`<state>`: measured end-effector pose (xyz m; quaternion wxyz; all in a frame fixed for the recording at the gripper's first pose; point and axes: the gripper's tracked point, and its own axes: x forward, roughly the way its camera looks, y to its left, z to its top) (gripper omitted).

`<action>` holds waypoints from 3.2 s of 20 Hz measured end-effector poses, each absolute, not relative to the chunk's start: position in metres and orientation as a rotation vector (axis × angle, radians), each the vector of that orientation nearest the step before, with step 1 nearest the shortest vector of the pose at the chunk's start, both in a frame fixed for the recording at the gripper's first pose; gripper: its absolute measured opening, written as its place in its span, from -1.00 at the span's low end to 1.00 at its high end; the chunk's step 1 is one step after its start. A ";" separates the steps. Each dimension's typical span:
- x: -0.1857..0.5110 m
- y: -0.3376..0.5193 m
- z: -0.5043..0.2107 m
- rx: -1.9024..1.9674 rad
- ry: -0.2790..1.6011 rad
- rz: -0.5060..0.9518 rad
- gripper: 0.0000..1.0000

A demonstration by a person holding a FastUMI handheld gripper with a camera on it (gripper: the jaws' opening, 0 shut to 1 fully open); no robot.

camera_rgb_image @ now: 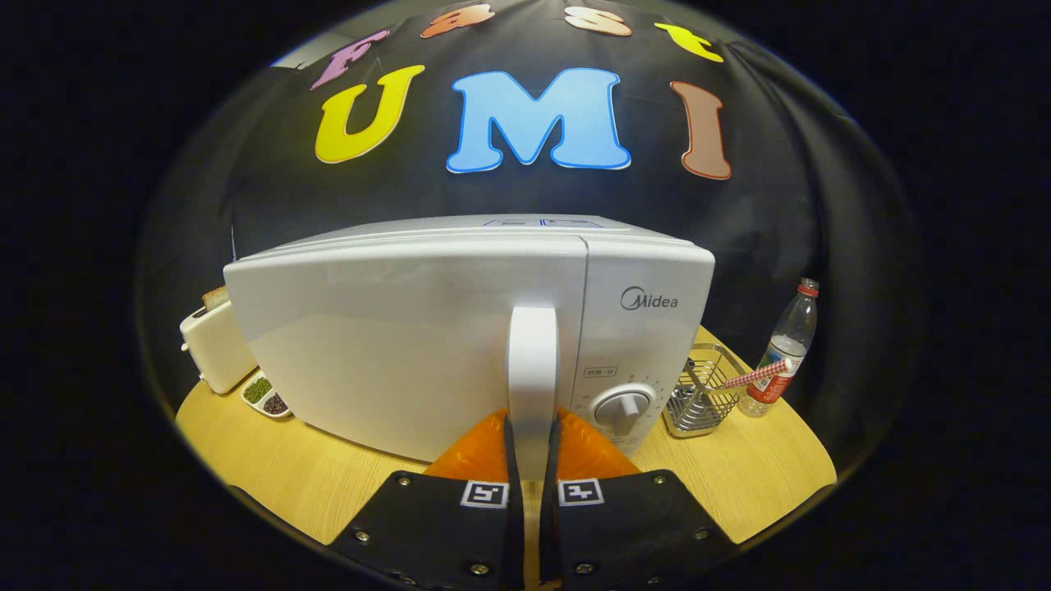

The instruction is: Open the microwave, put the food inside, and close the microwave door.

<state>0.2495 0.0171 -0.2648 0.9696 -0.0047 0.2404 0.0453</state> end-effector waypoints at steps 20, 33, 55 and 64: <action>0.127 0.056 -0.251 0.017 0.565 0.159 -0.56; 0.042 0.117 -0.229 -0.056 0.534 0.196 -0.55; -0.051 0.279 -0.232 -0.092 0.531 0.374 -0.55; -0.115 0.333 -0.172 0.029 0.450 0.784 0.07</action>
